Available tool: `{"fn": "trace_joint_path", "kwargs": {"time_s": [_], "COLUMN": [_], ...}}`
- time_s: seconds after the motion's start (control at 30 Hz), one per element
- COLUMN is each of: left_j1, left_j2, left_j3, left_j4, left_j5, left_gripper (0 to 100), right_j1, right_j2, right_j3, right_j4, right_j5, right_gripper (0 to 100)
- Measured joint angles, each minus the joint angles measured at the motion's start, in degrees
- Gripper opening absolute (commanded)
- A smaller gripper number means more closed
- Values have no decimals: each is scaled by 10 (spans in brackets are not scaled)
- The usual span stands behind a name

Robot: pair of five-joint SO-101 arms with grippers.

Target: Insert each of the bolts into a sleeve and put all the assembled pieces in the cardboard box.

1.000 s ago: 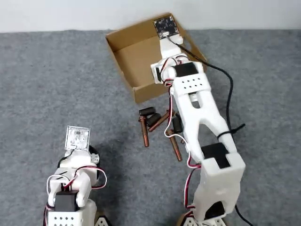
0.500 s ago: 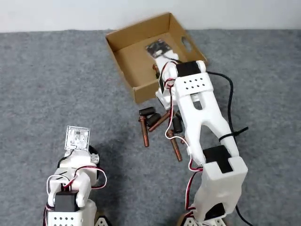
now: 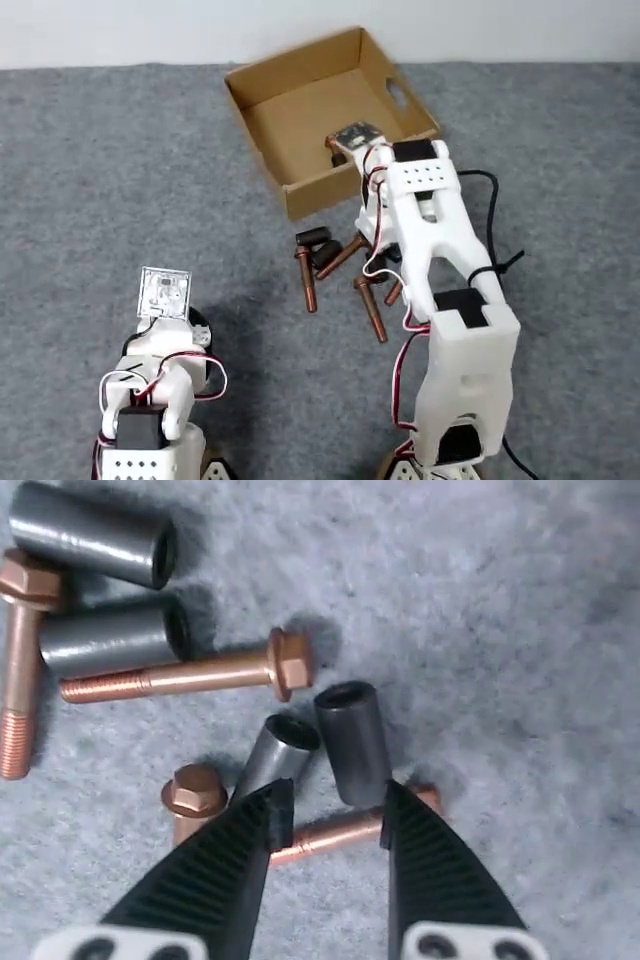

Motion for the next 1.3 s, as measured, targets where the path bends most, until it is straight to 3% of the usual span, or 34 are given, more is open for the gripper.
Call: {"fn": "trace_joint_path", "kwargs": {"time_s": [0.37,0.5,0.57,0.77,0.97,1.03,1.3], "left_j1": [0,0,0,0,0,0,0], "left_j2": [0,0,0,0,0,0,0], "left_j3": [0,0,0,0,0,0,0], "left_j4": [0,0,0,0,0,0,-1], "left_j5": [0,0,0,0,0,0,0], "left_gripper": [6,6,6,6,6,6,6], "right_j1": [7,8,10,3,6,6,20], "right_j2": [80,91,98,113,113,108,-55], "right_j3": [-11,-20,-33,-123,-277,-297,-163], "right_j4": [-83,-84,-84,7,160,167,167], "right_j5": [38,38,38,35,-38,-71,-101], "right_gripper": [123,0,22,8,8,8,9]}}
